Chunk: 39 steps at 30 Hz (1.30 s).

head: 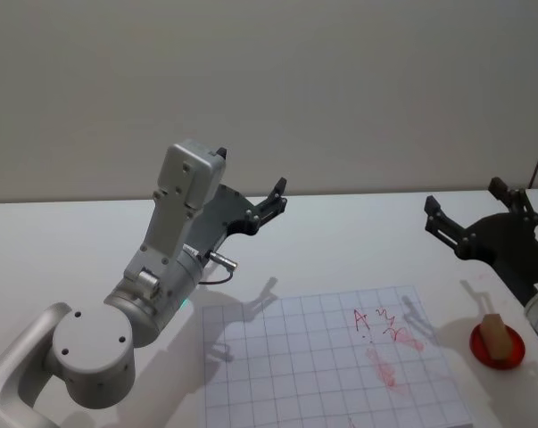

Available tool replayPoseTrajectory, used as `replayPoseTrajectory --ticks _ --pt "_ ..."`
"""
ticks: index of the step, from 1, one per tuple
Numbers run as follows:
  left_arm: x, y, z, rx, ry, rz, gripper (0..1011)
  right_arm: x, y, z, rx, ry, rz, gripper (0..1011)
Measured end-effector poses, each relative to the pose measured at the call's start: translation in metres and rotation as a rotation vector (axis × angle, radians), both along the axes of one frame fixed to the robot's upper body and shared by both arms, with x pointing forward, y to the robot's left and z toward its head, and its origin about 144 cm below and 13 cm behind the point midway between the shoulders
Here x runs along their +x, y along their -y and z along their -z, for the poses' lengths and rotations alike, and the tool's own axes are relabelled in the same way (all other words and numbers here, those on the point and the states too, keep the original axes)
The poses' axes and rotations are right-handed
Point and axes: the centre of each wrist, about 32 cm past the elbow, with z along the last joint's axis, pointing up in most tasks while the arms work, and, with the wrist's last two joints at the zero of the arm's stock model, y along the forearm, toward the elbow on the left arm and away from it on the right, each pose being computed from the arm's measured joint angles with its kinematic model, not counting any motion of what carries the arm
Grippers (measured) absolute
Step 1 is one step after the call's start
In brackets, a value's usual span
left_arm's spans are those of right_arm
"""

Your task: Use the one hand to pick up the stamp and affix it onto the A4 paper.

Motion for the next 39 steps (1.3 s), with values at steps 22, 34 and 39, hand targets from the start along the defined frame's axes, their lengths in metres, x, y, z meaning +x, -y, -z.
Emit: replayPoseTrajectory --ticks 22,34,39 --pt "0.0 0.0 0.0 0.0 0.0 0.0 1001 -0.051 0.028 0.012 -0.084 -0.11 0.112 1001" --pt "0.0 0.0 0.0 0.0 0.0 0.0 1001 -0.074 0.036 0.031 -0.123 -0.226 0.11 1001" --pt "0.0 0.0 0.0 0.0 0.0 0.0 1001 -0.077 0.038 0.036 -0.134 -0.255 0.111 1001"
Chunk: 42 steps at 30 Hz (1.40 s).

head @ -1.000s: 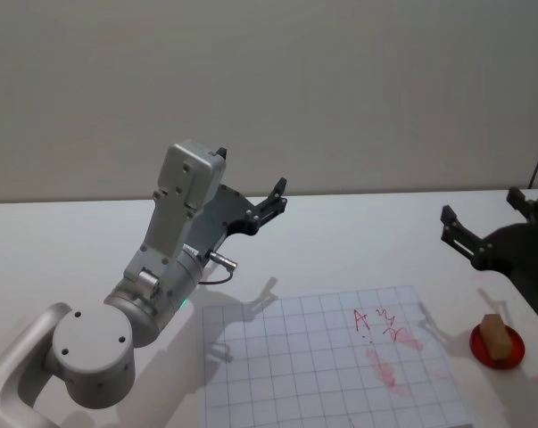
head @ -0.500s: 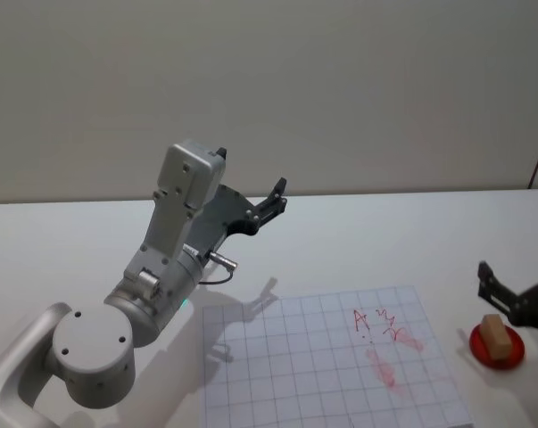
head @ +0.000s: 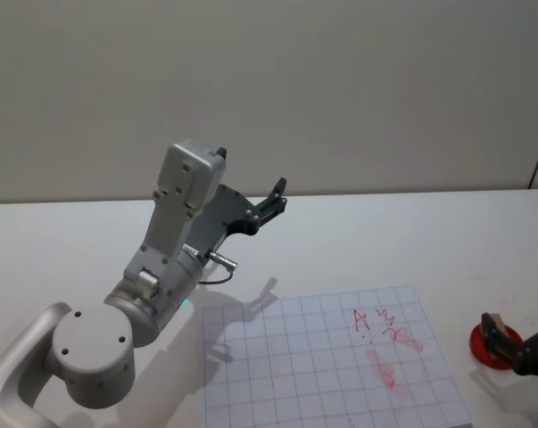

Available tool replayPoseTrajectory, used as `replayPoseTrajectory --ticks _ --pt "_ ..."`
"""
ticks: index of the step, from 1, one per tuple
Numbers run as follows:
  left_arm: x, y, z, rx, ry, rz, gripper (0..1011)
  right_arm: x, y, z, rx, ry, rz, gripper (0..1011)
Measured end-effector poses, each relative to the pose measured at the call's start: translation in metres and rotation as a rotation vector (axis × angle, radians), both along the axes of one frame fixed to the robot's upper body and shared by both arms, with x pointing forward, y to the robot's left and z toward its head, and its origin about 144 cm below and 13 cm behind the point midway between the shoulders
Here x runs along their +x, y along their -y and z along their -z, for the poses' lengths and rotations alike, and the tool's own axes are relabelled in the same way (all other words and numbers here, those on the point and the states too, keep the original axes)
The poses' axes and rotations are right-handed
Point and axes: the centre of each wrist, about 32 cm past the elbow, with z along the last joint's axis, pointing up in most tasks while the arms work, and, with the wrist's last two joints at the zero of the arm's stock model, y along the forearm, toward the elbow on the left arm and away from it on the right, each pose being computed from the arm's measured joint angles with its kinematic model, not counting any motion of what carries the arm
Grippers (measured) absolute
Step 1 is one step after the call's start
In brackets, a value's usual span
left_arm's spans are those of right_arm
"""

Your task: Use the one hand to pick up the stamp and affix it onto the A4 paper.

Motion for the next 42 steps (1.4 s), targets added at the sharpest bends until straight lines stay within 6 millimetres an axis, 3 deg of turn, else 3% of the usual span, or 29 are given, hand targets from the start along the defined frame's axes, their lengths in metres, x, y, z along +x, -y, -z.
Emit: replayPoseTrajectory --ticks 23,32,42 --pt "0.0 0.0 0.0 0.0 0.0 0.0 1001 0.008 -0.009 0.013 -0.028 -0.068 -0.03 998" --pt "0.0 0.0 0.0 0.0 0.0 0.0 1001 0.012 -0.012 0.015 -0.031 -0.076 -0.04 793" --pt "0.0 0.0 0.0 0.0 0.0 0.0 1001 0.013 -0.014 0.016 -0.033 -0.08 -0.046 461"
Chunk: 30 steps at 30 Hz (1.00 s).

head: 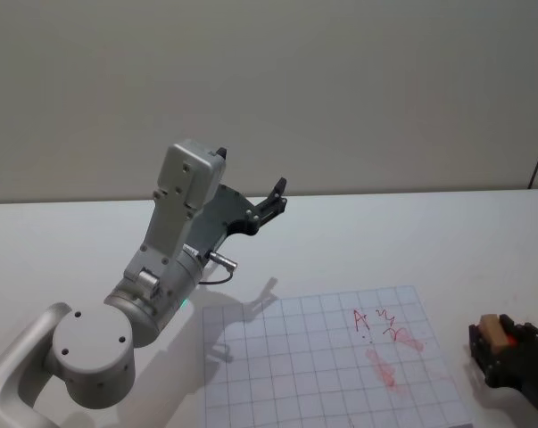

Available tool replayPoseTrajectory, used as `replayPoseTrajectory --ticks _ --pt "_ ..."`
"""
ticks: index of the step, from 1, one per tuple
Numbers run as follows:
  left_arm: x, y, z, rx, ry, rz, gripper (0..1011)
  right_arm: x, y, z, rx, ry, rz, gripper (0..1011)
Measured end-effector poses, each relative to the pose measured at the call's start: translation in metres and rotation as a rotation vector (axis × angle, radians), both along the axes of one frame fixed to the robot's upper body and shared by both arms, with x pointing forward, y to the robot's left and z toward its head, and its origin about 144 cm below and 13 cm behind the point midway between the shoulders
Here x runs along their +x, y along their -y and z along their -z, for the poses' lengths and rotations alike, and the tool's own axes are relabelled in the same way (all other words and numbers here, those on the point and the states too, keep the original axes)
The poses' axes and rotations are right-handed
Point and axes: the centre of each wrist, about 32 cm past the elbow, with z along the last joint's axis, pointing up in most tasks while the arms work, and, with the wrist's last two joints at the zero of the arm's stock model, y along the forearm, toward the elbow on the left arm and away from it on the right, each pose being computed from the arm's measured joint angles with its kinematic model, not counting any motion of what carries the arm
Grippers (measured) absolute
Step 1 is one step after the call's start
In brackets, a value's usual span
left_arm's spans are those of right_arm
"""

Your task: Use the one hand to pick up the stamp and affix it onto the A4 paper.

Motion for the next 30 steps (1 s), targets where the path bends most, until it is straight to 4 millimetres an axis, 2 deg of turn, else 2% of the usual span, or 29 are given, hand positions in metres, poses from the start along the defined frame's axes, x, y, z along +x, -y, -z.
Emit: replayPoseTrajectory --ticks 4,5,9,21,30 --pt "0.0 0.0 0.0 0.0 0.0 0.0 1001 0.0 0.0 0.0 0.0 -0.001 -0.001 360" --pt "0.0 0.0 0.0 0.0 0.0 0.0 1001 0.001 0.0 0.0 0.0 -0.001 -0.002 302" --pt "0.0 0.0 0.0 0.0 0.0 0.0 1001 0.001 -0.001 0.0 -0.001 -0.001 -0.002 214" --pt "0.0 0.0 0.0 0.0 0.0 0.0 1001 0.002 -0.001 -0.001 -0.006 0.004 -0.011 216" --pt "0.0 0.0 0.0 0.0 0.0 0.0 1001 0.009 -0.004 -0.011 -0.016 0.065 -0.079 216"
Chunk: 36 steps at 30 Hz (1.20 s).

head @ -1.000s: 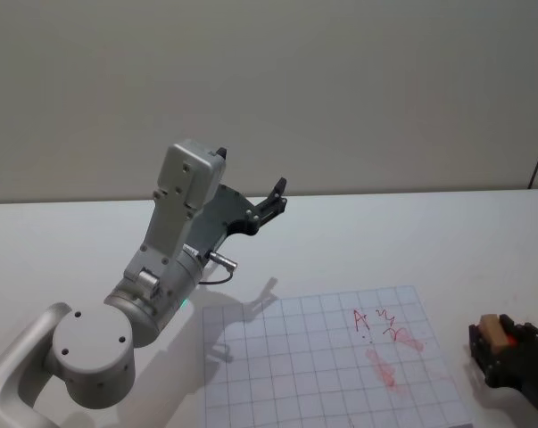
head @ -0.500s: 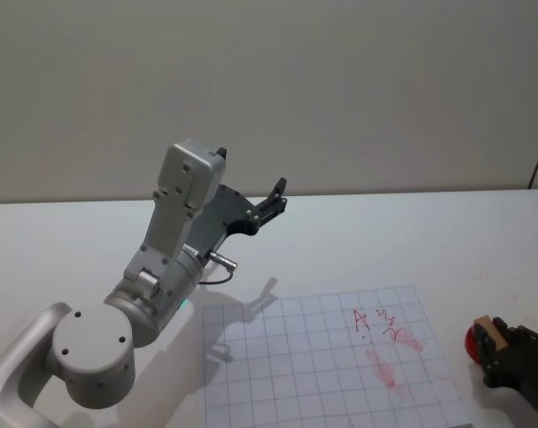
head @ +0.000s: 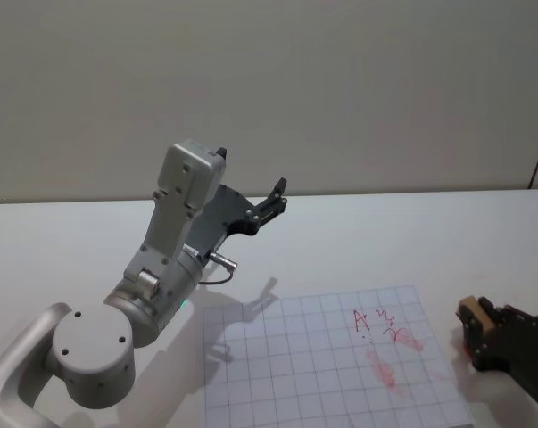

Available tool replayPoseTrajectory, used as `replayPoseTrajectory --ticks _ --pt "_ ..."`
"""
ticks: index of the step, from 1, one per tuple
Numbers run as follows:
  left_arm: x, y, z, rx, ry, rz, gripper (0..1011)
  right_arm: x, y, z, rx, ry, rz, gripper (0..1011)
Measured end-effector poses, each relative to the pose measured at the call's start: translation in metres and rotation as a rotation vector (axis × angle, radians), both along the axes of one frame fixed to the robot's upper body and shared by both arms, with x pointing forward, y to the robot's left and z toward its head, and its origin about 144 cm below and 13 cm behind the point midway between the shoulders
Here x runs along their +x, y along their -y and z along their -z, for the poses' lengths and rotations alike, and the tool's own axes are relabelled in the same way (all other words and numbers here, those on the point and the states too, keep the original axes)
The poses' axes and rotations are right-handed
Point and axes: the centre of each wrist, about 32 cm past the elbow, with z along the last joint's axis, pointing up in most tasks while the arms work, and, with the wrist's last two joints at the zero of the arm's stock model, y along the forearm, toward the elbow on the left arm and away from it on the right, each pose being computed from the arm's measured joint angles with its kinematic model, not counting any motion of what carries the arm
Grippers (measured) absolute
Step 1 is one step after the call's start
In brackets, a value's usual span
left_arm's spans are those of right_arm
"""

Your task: Use the one hand to pick up the stamp and affix it onto the A4 paper.

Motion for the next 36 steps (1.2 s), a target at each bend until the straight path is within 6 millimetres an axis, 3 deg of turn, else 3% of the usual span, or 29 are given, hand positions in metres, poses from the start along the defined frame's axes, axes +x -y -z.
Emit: replayPoseTrajectory --ticks 21,36 --pt "0.0 0.0 0.0 0.0 0.0 0.0 1001 0.031 -0.019 -0.023 0.014 0.098 -0.288 216" --pt "0.0 0.0 0.0 0.0 0.0 0.0 1001 0.062 -0.029 -0.016 0.025 0.003 -0.513 216"
